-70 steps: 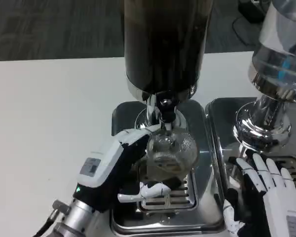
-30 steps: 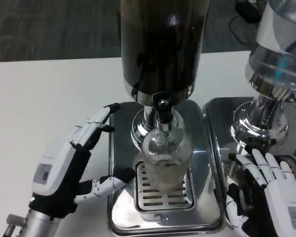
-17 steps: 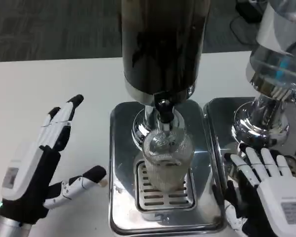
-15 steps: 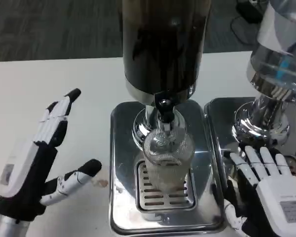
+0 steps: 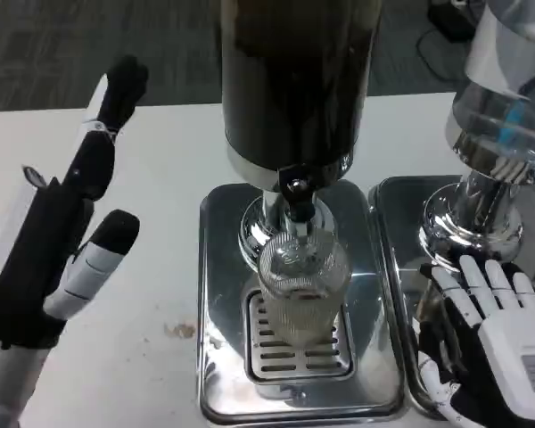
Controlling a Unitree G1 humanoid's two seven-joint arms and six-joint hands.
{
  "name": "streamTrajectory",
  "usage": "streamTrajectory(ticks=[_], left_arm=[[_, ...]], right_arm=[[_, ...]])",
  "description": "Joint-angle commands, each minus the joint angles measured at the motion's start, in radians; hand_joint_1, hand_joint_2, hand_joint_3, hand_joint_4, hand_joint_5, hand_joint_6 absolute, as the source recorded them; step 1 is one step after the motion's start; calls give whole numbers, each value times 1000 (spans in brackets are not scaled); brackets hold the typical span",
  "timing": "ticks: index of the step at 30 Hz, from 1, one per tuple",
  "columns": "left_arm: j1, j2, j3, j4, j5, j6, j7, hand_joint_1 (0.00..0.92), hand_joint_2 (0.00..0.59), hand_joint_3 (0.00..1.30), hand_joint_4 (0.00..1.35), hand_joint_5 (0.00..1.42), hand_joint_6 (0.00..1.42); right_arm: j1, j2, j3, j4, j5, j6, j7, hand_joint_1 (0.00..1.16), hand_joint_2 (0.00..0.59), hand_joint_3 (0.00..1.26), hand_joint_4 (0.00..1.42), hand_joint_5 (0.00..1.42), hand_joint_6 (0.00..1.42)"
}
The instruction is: Grasp the cup under the faucet to collect the drink, then remove the cup.
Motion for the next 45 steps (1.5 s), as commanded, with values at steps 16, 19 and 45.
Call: streamTrajectory(ticks=[16, 19, 45], left_arm=[[30, -71, 84, -256, -220, 239, -495, 0, 164, 0, 0, 65, 7], [12, -93, 94, -238, -230, 270, -550, 0, 166, 0, 0, 67, 8], [-118, -126, 104, -197, -38, 291, -834, 0, 223, 111, 0, 165, 79]], right_arm=[[-10, 31, -2, 15, 15, 5, 5, 291, 532, 132, 1, 0, 0], [-10, 42, -2, 17, 16, 8, 3, 290, 532, 133, 1, 0, 0], [-16, 110, 9, 68, 64, -15, -38, 289, 532, 134, 1, 0, 0]])
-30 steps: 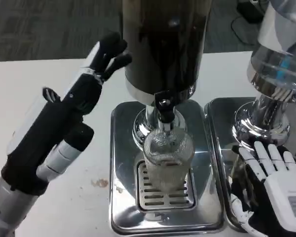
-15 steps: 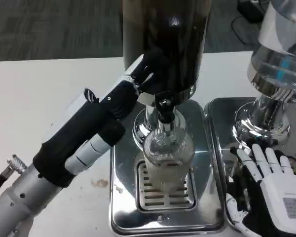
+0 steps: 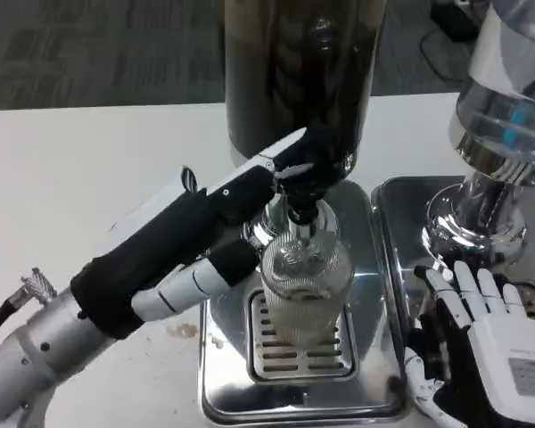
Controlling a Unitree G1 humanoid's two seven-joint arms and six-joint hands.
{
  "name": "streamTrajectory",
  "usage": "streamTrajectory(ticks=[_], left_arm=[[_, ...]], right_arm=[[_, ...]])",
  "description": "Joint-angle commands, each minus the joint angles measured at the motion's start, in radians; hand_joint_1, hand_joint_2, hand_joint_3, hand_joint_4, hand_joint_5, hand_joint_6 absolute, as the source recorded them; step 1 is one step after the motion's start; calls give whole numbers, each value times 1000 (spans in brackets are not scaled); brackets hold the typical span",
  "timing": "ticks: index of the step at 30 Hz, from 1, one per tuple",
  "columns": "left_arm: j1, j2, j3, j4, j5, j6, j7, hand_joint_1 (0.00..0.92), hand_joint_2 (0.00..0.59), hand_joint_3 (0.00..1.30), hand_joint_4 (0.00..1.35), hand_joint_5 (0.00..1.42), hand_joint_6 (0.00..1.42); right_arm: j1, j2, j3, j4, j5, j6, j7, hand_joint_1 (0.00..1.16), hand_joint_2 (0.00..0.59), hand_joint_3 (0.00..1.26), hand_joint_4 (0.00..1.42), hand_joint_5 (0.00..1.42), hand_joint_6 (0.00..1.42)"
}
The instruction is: Grasp the cup under the faucet to collect the drink, then remove the cup.
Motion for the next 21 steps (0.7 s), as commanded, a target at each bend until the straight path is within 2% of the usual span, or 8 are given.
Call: streamTrajectory(ticks=[1, 2, 5, 13, 15, 18, 21], left_arm=[[-53, 71, -38, -18, 128, -64, -66, 0, 242, 117, 0, 167, 80], [-71, 85, -51, -15, 150, -75, -76, 0, 245, 119, 0, 168, 81], [-104, 113, -76, -9, 190, -107, -81, 0, 247, 117, 0, 160, 73], [-118, 153, -81, 32, 203, -159, -61, 0, 247, 115, 0, 147, 61], [-119, 156, -83, 37, 200, -160, -58, 0, 247, 115, 0, 146, 60], [-117, 158, -85, 39, 200, -160, -51, 0, 246, 115, 0, 141, 58], [-114, 157, -84, 41, 198, -158, -43, 0, 245, 115, 0, 137, 58]], right_arm=[[-5, -16, -3, 20, 31, -38, -26, 289, 532, 135, 1, 0, 0], [-11, -25, -2, 18, 23, -37, -21, 289, 532, 135, 1, 0, 0], [-8, -13, -19, 13, 38, -23, -31, 289, 532, 140, 1, 0, 0], [11, 2, -18, 5, 44, -20, -41, 288, 532, 145, 9, 0, 0], [11, 6, -33, 10, 89, -41, -37, 287, 532, 146, 10, 0, 0], [15, 22, -73, 8, 231, -89, -4, 288, 531, 146, 11, 0, 0], [-13, 18, -100, 23, 412, -184, 74, 325, 460, 125, 11, 0, 2]])
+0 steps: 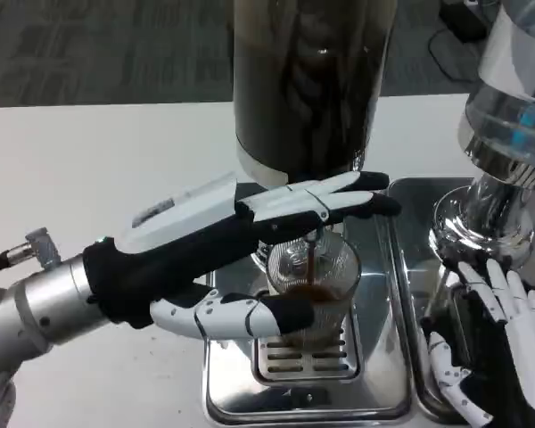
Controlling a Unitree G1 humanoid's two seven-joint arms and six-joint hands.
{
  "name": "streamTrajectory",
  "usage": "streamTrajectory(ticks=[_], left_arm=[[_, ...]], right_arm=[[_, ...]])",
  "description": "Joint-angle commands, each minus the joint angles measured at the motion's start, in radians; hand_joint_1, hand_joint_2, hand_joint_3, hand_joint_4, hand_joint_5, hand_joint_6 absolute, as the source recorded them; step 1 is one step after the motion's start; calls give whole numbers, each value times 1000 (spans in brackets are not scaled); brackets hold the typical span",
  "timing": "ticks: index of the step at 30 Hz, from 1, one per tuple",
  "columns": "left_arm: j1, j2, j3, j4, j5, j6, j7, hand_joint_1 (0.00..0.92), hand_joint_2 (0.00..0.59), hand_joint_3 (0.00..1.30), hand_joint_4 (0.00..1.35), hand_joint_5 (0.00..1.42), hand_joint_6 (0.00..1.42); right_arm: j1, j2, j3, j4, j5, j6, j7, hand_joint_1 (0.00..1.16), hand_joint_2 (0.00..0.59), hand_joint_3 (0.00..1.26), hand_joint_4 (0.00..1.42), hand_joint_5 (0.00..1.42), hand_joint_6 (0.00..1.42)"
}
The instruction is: Grasp the cup under the faucet to collect the drink, then remove the cup.
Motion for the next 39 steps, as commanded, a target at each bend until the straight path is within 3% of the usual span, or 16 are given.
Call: streamTrajectory(ticks=[1, 4, 5, 7, 12, 24, 39], left_arm=[[18, 12, -27, 11, 41, -11, -18, 0, 245, 115, 0, 137, 57], [20, 14, -23, 12, 43, -12, -10, 0, 245, 115, 0, 135, 57], [21, 14, -23, 11, 43, -11, -8, 0, 245, 115, 0, 135, 57], [27, 14, -19, 4, 46, -9, 2, 0, 245, 115, 0, 134, 56], [48, 14, -17, -14, 43, 9, 21, 0, 244, 115, 0, 135, 56], [70, 16, -6, -57, 50, 45, 64, 0, 246, 121, 0, 143, 56], [91, 21, 8, -92, 64, 80, 98, 0, 248, 131, 0, 144, 46]], right_arm=[[-38, -1, -35, 12, 218, -120, 115, 343, 452, 109, 2, 0, 2], [-67, 3, -39, 16, 286, -133, 184, 389, 363, 9, 0, 0, 64], [-78, 5, -44, 21, 325, -142, 216, 405, 327, 2, 0, 0, 85], [-94, 3, -47, 12, 340, -134, 250, 442, 287, 0, 0, 0, 97], [-129, -2, -55, 16, 376, -123, 317, 485, 244, 0, 0, 0, 95], [-190, -1, -64, 10, 403, -61, 457, 554, 190, 0, 0, 0, 0], [-256, 28, -48, 82, 426, -86, 475, 606, 167, 0, 0, 0, 0]])
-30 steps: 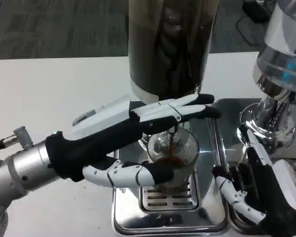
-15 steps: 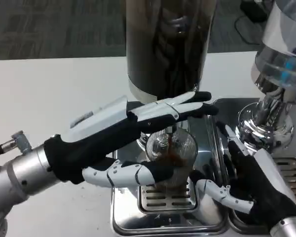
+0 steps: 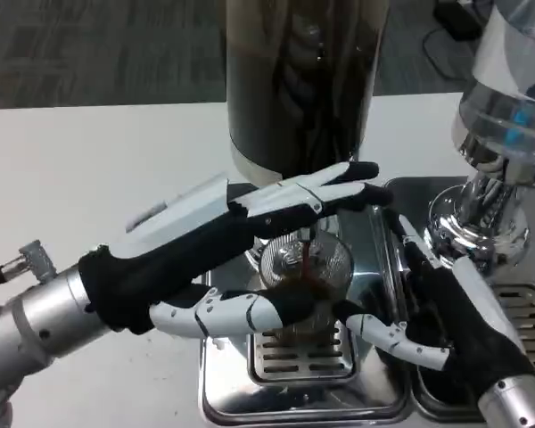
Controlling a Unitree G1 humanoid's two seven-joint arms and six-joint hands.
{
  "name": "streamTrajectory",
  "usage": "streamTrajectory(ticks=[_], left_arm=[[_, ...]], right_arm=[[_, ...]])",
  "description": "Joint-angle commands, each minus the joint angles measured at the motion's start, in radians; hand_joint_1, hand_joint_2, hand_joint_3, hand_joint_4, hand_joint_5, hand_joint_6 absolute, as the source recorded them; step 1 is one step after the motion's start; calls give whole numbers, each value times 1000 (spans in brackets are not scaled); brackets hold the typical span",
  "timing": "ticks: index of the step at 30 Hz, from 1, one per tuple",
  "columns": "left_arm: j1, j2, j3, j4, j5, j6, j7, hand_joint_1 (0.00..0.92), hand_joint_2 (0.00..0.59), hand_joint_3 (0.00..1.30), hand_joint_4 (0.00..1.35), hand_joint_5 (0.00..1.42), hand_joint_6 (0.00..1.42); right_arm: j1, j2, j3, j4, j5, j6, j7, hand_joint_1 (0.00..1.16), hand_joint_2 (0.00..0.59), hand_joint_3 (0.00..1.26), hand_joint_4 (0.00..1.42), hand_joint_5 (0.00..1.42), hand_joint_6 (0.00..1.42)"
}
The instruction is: Grasp the cup under the faucet to collect the drink, then remove the cup.
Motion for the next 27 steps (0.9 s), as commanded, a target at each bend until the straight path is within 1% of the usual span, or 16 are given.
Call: streamTrajectory(ticks=[1, 3, 7, 11, 14, 17, 20, 24, 27], left_arm=[[25, 17, 1, -10, 31, 19, -7, 0, 248, 131, 0, 144, 45], [29, 18, 4, -14, 33, 21, -1, 0, 248, 132, 0, 148, 44], [40, 18, 11, -21, 37, 27, 11, 0, 247, 138, 0, 154, 43], [63, 11, 39, -31, 56, 26, 53, 0, 247, 143, 0, 156, 39], [70, 11, 49, -34, 62, 31, 69, 0, 242, 146, 0, 149, 29], [76, 13, 50, -40, 62, 35, 77, 0, 242, 146, 0, 148, 27], [82, 15, 52, -49, 61, 40, 80, 0, 242, 146, 0, 148, 26], [96, 18, 59, -66, 65, 50, 89, 0, 241, 147, 0, 146, 21], [116, 6, 85, -82, 83, 47, 120, 0, 240, 147, 0, 107, 0]], right_arm=[[-20, 3, 10, 20, 1, -16, 9, 607, 166, 0, 0, 0, 0], [-25, 2, 10, 31, 11, -17, 20, 610, 166, 0, 0, 0, 0], [-19, 0, 9, 25, 6, -28, 15, 613, 165, 0, 0, 0, 0], [1, -5, 11, 7, 25, -35, 38, 614, 164, 0, 0, 0, 0], [10, -4, 20, -8, 23, -34, 45, 615, 164, 0, 0, 0, 0], [2, 4, 34, -5, 30, -31, 60, 615, 164, 0, 0, 0, 0], [-1, 12, 34, -7, 38, -25, 62, 615, 164, 0, 0, 0, 0], [-11, 20, 41, 7, 24, -14, 54, 635, 160, 0, 0, 0, 0], [-14, 20, 47, 8, 23, -12, 60, 638, 159, 0, 0, 0, 0]])
